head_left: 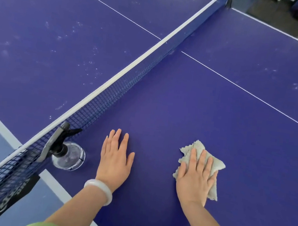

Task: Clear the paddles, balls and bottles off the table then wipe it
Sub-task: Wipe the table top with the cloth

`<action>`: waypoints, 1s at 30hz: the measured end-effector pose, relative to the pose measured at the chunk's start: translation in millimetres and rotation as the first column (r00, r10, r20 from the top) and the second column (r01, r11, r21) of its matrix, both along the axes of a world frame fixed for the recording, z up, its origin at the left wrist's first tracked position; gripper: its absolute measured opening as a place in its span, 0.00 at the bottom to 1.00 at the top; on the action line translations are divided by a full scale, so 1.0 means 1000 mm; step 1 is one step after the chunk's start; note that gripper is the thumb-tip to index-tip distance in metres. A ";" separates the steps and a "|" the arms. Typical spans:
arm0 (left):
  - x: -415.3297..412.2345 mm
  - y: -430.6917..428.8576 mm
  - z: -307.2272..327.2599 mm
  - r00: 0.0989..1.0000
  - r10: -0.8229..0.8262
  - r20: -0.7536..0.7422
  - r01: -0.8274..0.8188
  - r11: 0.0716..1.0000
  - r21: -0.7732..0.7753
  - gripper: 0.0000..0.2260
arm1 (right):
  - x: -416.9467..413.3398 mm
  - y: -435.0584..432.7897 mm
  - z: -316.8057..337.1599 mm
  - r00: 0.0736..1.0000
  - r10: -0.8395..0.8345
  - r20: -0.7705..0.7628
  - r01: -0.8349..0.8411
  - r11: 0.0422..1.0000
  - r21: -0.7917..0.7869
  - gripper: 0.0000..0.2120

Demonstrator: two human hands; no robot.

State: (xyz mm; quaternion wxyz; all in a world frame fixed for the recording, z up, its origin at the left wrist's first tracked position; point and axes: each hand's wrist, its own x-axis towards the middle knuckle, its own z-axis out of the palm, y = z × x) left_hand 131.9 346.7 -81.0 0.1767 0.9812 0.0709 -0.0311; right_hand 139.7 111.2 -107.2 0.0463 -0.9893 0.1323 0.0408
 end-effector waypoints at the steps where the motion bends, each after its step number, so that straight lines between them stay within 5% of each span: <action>1: -0.017 0.000 -0.001 1.000 -0.008 0.011 0.008 0.999 0.052 0.27 | 0.000 -0.002 -0.001 1.000 0.009 -0.006 -0.009 1.000 -0.005 0.29; 6: -0.079 -0.020 -0.013 0.999 0.001 -0.035 0.004 0.991 0.133 0.30 | -0.018 0.000 0.005 0.979 0.203 0.003 -0.203 0.979 -0.033 0.29; 10: -0.085 -0.029 -0.019 1.000 0.017 0.003 -0.017 0.979 0.205 0.30 | -0.085 0.000 0.012 0.824 0.567 -0.012 -0.567 0.823 -0.043 0.29; 13: -0.086 -0.030 -0.021 1.000 0.029 -0.001 -0.028 0.978 0.208 0.30 | -0.130 -0.049 0.015 0.732 0.681 -0.026 -0.681 0.729 -0.074 0.26; 15: -0.085 -0.031 -0.023 0.999 0.031 0.013 -0.033 0.977 0.209 0.31 | -0.145 -0.098 0.011 0.828 0.560 -0.032 -0.559 0.819 -0.131 0.27; 17: -0.084 -0.031 -0.026 0.999 0.032 0.035 -0.039 0.974 0.224 0.31 | -0.152 -0.140 0.010 0.994 0.111 0.016 -0.110 0.991 -0.075 0.26; 19: -0.085 -0.030 -0.027 0.999 0.035 0.040 -0.043 0.971 0.237 0.32 | -0.153 -0.148 0.014 0.933 -0.359 0.002 0.359 0.932 0.053 0.27; 21: -0.086 -0.029 -0.027 0.999 0.027 0.033 -0.034 0.971 0.237 0.33 | -0.150 -0.114 0.020 0.856 -0.515 -0.044 0.516 0.845 0.142 0.27; 23: -0.087 -0.029 -0.026 0.999 0.027 0.032 -0.034 0.973 0.229 0.34 | -0.154 -0.059 0.019 0.923 -0.383 -0.026 0.384 0.916 0.116 0.26; 25: -0.087 -0.029 -0.025 0.999 0.030 0.025 -0.035 0.977 0.212 0.35 | -0.167 -0.002 0.014 0.997 -0.067 0.033 0.065 0.997 0.050 0.28; 28: -0.087 -0.028 -0.026 0.999 0.022 0.037 -0.029 0.981 0.193 0.35 | -0.202 0.034 0.014 0.917 0.399 0.025 -0.400 0.916 0.027 0.29; 30: -0.087 -0.028 -0.026 1.000 0.013 0.028 -0.018 0.980 0.196 0.35 | -0.219 0.007 0.013 0.889 0.456 0.034 -0.456 0.890 -0.006 0.29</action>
